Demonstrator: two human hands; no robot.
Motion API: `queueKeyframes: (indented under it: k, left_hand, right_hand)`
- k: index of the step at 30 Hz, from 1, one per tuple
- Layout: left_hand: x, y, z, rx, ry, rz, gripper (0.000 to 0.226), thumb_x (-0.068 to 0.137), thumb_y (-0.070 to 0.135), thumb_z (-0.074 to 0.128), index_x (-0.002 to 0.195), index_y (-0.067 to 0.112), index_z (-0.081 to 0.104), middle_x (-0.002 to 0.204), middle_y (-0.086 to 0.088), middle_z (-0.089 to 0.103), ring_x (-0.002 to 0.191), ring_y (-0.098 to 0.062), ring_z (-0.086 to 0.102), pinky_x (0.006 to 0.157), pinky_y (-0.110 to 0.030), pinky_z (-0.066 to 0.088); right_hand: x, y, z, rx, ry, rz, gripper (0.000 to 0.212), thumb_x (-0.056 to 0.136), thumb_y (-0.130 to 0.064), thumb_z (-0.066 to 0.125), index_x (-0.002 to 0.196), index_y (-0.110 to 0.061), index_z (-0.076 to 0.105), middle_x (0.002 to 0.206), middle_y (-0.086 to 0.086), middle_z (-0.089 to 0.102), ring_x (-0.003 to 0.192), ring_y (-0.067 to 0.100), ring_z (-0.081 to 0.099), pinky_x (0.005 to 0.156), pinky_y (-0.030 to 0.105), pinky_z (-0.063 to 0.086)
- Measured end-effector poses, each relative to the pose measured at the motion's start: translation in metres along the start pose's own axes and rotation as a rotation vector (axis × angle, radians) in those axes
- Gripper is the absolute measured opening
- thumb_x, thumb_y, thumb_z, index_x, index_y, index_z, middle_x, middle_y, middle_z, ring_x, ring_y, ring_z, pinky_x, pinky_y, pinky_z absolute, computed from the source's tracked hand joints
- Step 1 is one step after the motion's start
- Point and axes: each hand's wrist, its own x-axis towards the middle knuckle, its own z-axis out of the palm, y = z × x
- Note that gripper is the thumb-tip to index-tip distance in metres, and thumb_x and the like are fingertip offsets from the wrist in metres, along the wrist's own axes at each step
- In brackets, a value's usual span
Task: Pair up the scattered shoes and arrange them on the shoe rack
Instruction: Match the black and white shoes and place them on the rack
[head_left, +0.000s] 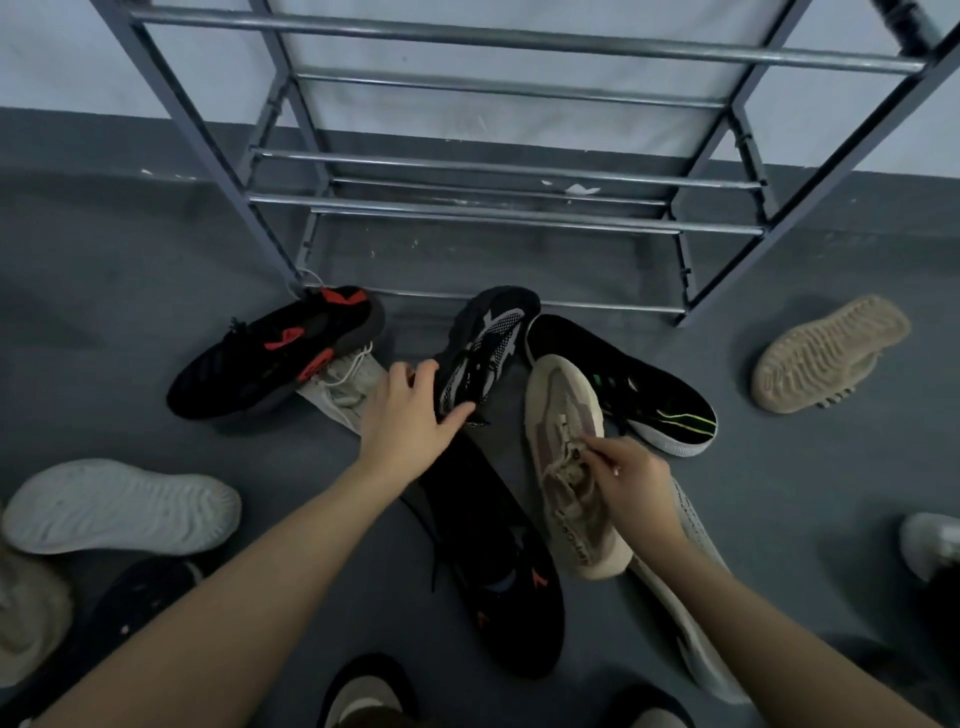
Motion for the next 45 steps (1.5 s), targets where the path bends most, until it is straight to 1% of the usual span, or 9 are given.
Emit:
queueKeyframes:
  k: [4, 8, 10, 14, 19, 22, 25, 34, 45]
  left_hand:
    - [0.016, 0.002, -0.006, -0.027, 0.019, -0.058, 0.037, 0.090, 0.031, 0.054, 0.122, 0.013, 0.048, 0.104, -0.014, 0.059, 0.092, -0.033, 0.059, 0.064, -0.037, 0.044]
    - [-0.006, 0.012, -0.021, -0.209, 0.068, -0.158, 0.030, 0.094, 0.031, 0.046, 0.120, 0.020, 0.055, 0.100, -0.003, 0.065, 0.090, -0.025, 0.061, 0.067, -0.036, 0.046]
    - [-0.041, 0.011, -0.026, -0.317, 0.056, -0.248, 0.027, 0.096, 0.030, 0.042, 0.119, 0.023, 0.055, 0.097, 0.003, 0.065, 0.088, -0.020, 0.062, 0.067, -0.036, 0.048]
    - [-0.106, 0.009, -0.010, -0.368, -0.077, -0.370, 0.027, 0.097, 0.026, 0.038, 0.123, 0.025, 0.045, 0.103, 0.003, 0.061, 0.089, -0.020, 0.058, 0.069, -0.035, 0.043]
    - [-0.095, 0.016, 0.007, -0.130, -0.133, -0.308, 0.041, 0.090, 0.045, 0.049, 0.108, 0.008, 0.048, 0.098, -0.011, 0.061, 0.092, -0.032, 0.056, 0.074, -0.039, 0.044]
    - [-0.070, 0.019, 0.007, -0.083, -0.200, -0.315, 0.059, 0.084, 0.048, 0.057, 0.122, 0.006, 0.039, 0.107, -0.013, 0.061, 0.097, -0.034, 0.058, 0.075, -0.038, 0.045]
    - [-0.062, 0.015, 0.011, -0.094, -0.224, -0.308, 0.053, 0.089, 0.036, 0.053, 0.131, 0.011, 0.033, 0.112, -0.016, 0.061, 0.099, -0.036, 0.058, 0.072, -0.039, 0.043]
    - [-0.092, 0.026, 0.012, -0.331, -0.043, -0.270, 0.021, 0.095, 0.017, 0.043, 0.108, 0.007, 0.056, 0.085, -0.015, 0.065, 0.080, -0.035, 0.060, 0.069, -0.046, 0.050]
    - [-0.107, 0.025, 0.004, -0.088, -0.073, -0.333, 0.030, 0.096, 0.022, 0.041, 0.122, 0.009, 0.043, 0.107, -0.011, 0.063, 0.092, -0.029, 0.060, 0.065, -0.034, 0.038]
  right_hand:
    - [0.005, 0.004, 0.000, 0.061, 0.052, 0.113, 0.017, 0.090, -0.014, 0.060, 0.101, -0.013, 0.072, 0.101, 0.000, 0.065, 0.088, 0.006, 0.055, 0.076, -0.003, 0.033]
    - [0.004, -0.014, -0.003, 0.295, 0.121, 0.181, 0.015, 0.090, -0.015, 0.059, 0.101, -0.018, 0.070, 0.086, -0.014, 0.065, 0.081, -0.014, 0.057, 0.071, -0.004, 0.035]
    - [0.001, -0.019, -0.003, 0.372, 0.159, 0.177, 0.014, 0.090, -0.018, 0.060, 0.100, -0.022, 0.069, 0.083, -0.020, 0.064, 0.079, -0.019, 0.057, 0.070, -0.002, 0.039]
    - [0.001, -0.013, 0.011, 0.283, 0.019, 0.165, 0.019, 0.091, -0.019, 0.057, 0.105, -0.017, 0.070, 0.099, -0.004, 0.070, 0.093, 0.003, 0.062, 0.087, 0.018, 0.046]
    - [-0.015, 0.008, 0.016, 0.050, -0.123, 0.037, 0.030, 0.093, -0.020, 0.052, 0.122, -0.018, 0.060, 0.121, 0.001, 0.060, 0.112, 0.021, 0.053, 0.096, 0.033, 0.042]
    - [-0.023, 0.033, -0.002, -0.180, -0.048, 0.119, 0.039, 0.091, -0.023, 0.054, 0.129, -0.019, 0.053, 0.132, 0.006, 0.053, 0.117, 0.034, 0.047, 0.097, 0.044, 0.037]
    - [-0.030, 0.057, -0.018, -0.470, -0.195, 0.353, 0.065, 0.086, -0.044, 0.055, 0.143, -0.028, 0.028, 0.147, 0.014, 0.031, 0.127, 0.041, 0.034, 0.103, 0.052, 0.026]
    - [-0.050, 0.083, -0.020, -0.605, -0.293, 0.272, 0.108, 0.064, -0.065, 0.063, 0.145, -0.036, -0.002, 0.132, 0.015, 0.040, 0.116, 0.038, 0.045, 0.096, 0.050, 0.035]
    - [-0.009, 0.038, -0.033, -0.250, -0.028, 0.245, 0.097, 0.069, -0.061, 0.064, 0.143, -0.039, 0.007, 0.123, 0.015, 0.040, 0.107, 0.037, 0.047, 0.079, 0.047, 0.051]
